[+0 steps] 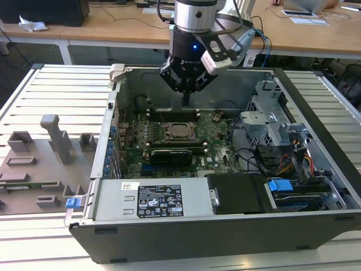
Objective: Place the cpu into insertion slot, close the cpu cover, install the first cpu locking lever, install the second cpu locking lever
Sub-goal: 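Install the first cpu locking lever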
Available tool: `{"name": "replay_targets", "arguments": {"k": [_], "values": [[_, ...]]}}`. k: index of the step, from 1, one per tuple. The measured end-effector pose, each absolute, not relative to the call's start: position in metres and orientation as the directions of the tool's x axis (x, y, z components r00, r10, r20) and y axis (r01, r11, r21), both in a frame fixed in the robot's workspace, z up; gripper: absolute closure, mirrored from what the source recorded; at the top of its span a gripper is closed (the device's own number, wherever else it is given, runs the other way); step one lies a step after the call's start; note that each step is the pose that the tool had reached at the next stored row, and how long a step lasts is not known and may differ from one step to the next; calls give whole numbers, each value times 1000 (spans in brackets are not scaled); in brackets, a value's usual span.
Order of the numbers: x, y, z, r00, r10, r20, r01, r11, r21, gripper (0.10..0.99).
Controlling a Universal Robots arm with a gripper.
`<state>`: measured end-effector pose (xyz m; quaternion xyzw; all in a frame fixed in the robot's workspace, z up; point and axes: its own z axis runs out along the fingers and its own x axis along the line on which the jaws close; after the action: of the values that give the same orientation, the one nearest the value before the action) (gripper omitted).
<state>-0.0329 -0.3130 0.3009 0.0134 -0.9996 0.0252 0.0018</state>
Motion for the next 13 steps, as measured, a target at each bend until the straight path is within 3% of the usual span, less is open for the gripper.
{"name": "replay_targets", "arguments": {"k": [13], "values": [[-62, -313, 301, -1000, -27, 4, -27, 998, -50, 980]]}}
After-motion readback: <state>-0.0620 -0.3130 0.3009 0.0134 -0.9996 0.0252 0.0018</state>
